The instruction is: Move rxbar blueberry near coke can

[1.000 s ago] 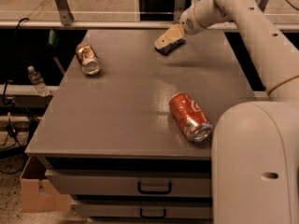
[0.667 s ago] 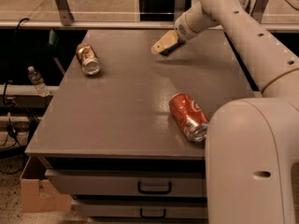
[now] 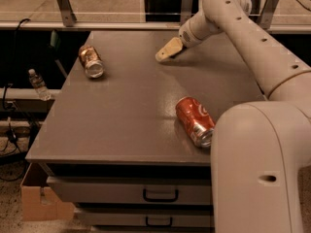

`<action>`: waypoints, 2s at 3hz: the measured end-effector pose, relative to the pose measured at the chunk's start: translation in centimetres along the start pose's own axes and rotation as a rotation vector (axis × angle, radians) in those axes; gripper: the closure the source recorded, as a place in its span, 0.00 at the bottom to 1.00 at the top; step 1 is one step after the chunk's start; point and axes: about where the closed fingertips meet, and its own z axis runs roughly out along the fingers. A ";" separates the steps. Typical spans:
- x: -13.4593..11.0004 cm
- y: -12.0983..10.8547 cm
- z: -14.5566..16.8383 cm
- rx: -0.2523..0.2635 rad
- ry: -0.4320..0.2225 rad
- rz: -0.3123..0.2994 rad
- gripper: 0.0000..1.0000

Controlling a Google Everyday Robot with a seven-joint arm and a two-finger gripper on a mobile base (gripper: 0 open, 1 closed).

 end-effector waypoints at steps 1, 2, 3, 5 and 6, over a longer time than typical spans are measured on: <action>-0.1 -0.9 0.3 0.005 -0.006 0.007 0.17; -0.3 -1.5 0.3 0.005 -0.009 0.009 0.41; -0.2 -1.9 0.2 0.004 -0.007 0.008 0.64; -0.7 -1.5 -1.5 0.000 -0.008 -0.030 1.00; -2.1 -0.6 -3.9 0.015 -0.020 -0.101 1.00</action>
Offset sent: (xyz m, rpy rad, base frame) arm 0.0259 -0.0207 0.0139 0.0131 -0.0176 -0.0175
